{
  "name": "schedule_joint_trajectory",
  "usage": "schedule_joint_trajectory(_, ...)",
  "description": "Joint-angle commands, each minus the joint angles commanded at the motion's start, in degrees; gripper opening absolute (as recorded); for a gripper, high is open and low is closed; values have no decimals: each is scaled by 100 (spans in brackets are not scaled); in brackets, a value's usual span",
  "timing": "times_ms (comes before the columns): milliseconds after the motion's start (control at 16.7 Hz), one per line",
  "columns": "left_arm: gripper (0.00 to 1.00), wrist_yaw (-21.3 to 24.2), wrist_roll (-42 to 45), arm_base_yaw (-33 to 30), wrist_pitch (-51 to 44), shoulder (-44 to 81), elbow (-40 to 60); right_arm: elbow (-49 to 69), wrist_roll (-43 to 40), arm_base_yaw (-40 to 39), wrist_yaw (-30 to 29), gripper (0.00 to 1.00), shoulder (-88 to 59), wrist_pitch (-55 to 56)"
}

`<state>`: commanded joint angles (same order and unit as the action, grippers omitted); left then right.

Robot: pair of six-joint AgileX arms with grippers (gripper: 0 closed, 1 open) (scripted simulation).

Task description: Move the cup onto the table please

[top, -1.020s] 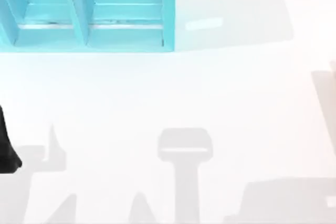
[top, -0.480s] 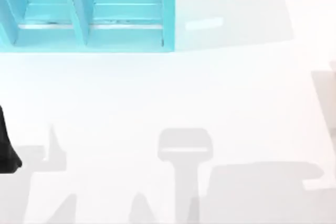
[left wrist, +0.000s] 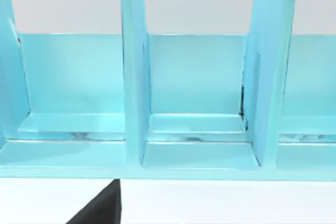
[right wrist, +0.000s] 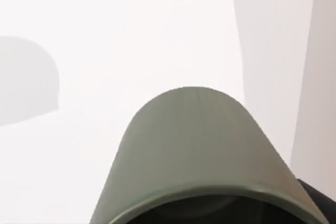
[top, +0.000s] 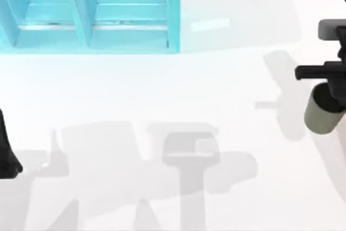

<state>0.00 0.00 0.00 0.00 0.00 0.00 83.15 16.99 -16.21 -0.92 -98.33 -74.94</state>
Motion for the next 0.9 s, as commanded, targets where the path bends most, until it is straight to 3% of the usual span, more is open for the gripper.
schedule_joint_trajectory(300,100,0,0,0,0,0,0,674,1249,-1244,17,0,-681,74)
schedule_joint_trajectory(900,100,0,0,0,0,0,0,247,1383,-1362,27,0,-831,650)
